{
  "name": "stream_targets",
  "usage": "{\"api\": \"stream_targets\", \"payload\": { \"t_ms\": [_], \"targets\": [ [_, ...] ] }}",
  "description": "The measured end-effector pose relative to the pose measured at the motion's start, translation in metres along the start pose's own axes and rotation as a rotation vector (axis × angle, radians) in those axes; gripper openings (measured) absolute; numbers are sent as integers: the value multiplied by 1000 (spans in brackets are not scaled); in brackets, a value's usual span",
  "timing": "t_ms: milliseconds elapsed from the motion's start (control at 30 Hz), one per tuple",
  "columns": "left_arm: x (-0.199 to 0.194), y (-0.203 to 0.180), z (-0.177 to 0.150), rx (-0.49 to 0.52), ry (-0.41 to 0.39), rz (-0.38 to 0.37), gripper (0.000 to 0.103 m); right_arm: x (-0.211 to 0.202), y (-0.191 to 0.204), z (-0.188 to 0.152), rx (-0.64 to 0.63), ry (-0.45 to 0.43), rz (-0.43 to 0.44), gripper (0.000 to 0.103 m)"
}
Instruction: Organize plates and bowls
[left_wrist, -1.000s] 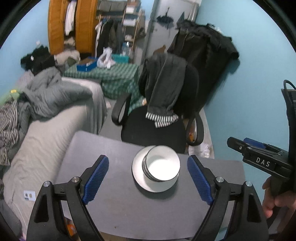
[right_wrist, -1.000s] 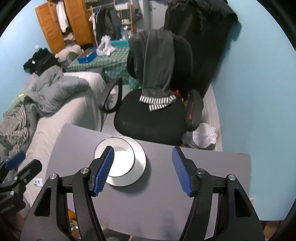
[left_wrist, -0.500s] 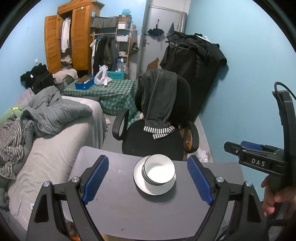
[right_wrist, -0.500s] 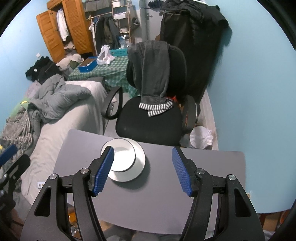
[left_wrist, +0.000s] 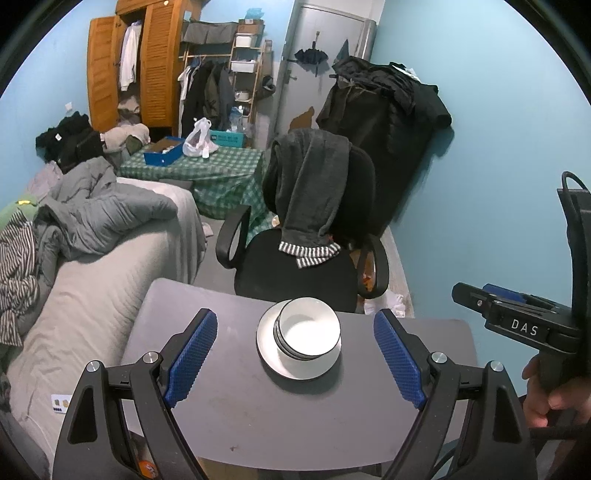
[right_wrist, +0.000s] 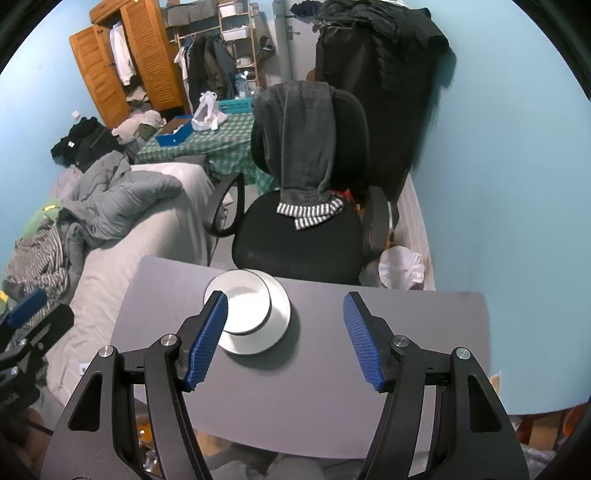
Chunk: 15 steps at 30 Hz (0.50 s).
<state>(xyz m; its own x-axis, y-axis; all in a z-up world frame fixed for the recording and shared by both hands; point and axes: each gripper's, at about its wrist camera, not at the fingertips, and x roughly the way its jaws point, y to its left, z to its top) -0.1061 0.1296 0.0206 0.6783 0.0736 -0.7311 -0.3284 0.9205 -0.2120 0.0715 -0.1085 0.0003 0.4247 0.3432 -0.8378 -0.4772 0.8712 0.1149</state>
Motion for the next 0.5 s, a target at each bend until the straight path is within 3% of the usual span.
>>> {"api": "stream_targets", "payload": {
  "t_ms": [500],
  "targets": [
    [1,0,4,-8,19,0,88,-2,-2,2,6,7,5,64]
  ]
}}
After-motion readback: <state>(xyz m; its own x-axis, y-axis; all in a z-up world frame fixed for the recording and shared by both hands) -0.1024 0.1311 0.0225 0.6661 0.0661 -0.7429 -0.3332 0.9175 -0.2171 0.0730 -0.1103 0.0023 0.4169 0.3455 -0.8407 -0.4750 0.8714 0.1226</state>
